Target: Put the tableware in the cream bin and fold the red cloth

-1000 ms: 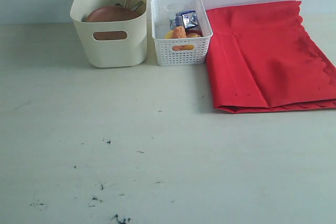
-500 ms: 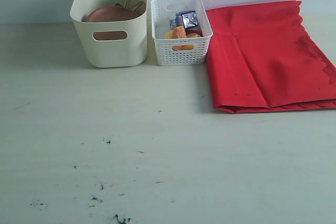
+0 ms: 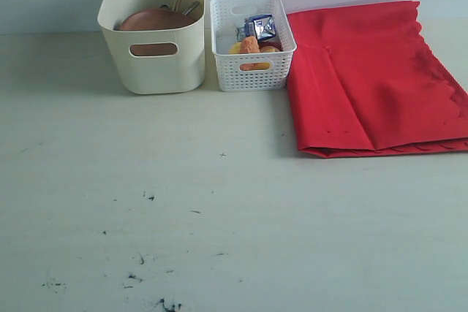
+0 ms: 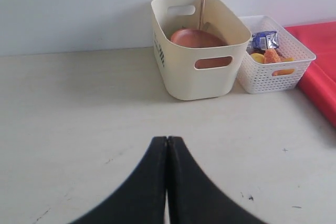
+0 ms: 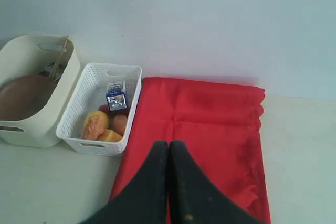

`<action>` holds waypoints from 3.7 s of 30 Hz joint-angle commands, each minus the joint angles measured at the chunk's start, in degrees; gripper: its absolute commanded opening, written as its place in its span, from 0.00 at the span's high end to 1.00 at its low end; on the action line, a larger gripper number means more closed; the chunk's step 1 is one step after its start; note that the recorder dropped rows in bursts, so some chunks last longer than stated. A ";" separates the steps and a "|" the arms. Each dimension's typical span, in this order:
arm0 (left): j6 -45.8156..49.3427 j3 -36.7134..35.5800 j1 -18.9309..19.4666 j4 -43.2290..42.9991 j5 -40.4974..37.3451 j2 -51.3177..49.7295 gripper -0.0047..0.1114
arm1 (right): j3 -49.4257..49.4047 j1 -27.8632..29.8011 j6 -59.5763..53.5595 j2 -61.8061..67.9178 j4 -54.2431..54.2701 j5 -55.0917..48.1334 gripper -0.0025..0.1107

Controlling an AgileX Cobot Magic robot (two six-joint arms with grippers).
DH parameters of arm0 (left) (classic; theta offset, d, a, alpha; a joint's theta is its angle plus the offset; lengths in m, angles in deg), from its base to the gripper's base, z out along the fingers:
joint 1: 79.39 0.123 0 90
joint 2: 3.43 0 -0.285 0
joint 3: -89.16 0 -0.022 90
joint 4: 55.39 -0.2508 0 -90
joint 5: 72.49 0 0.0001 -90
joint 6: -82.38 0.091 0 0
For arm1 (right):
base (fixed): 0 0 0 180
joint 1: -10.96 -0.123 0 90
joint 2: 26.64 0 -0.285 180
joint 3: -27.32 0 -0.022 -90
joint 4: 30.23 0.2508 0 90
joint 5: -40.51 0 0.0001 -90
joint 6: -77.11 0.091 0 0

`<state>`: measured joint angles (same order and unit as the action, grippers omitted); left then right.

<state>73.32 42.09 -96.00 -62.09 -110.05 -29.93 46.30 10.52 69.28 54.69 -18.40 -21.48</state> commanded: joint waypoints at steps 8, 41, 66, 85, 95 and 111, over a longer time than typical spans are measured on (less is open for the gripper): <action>-0.33 -0.11 0.12 0.25 1.83 0.30 0.96 | -25.59 -0.15 -2.68 -23.37 -0.71 11.00 0.98; -0.18 -0.11 0.12 0.02 0.85 0.30 0.96 | -66.20 -0.15 -2.68 -49.77 -4.76 30.47 0.98; -1.96 -22.78 4.17 3.80 29.62 12.53 0.96 | -66.20 -0.15 -2.68 -49.77 -4.76 30.47 0.98; -0.37 -30.14 18.63 5.59 18.16 17.45 0.96 | -66.20 -0.15 -2.68 -49.77 -4.76 30.47 0.98; -0.22 -30.14 18.63 5.59 18.16 17.45 0.96 | -66.20 -0.15 -2.68 -49.77 -4.76 30.47 0.98; -0.22 -30.14 18.63 5.59 18.16 17.45 0.96 | -66.20 -0.15 -2.68 -49.77 -4.76 30.47 0.98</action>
<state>73.04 12.13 -77.58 -56.30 -92.13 -12.95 -19.47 10.52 67.06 5.19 -23.23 8.69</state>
